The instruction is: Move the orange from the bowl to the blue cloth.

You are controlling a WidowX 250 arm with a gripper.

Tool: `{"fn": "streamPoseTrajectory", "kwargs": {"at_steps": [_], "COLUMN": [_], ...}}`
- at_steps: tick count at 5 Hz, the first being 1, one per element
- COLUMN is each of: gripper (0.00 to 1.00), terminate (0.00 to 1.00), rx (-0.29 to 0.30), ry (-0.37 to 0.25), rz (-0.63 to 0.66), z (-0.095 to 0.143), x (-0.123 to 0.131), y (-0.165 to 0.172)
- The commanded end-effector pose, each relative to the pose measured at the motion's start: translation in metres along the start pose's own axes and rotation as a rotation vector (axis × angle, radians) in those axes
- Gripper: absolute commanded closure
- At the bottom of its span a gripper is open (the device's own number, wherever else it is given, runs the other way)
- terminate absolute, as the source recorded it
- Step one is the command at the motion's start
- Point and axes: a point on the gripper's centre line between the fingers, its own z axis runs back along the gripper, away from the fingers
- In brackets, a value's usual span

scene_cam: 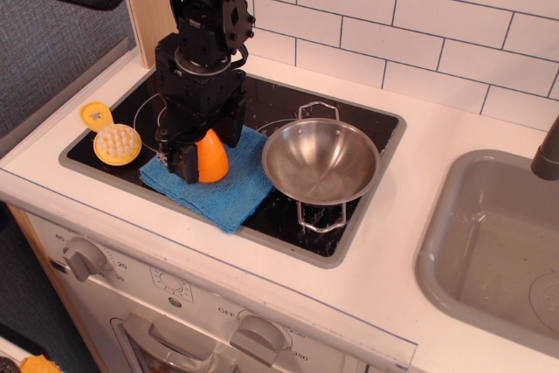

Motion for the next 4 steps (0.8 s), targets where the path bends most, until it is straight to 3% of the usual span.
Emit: {"fn": "streamPoseTrajectory", "kwargs": {"at_steps": [1,2,4], "gripper": [0.00,0.00,0.00], "terminate": [0.00,0.00,0.00], "rx": [-0.125,-0.153,-0.153], "ry": [-0.002,-0.008,-0.008], "rz": [0.002,-0.003,-0.003], "z": [0.043,0.072,0.072], "x": [0.006,0.005,0.005], "y": [-0.008,-0.007,-0.007]}}
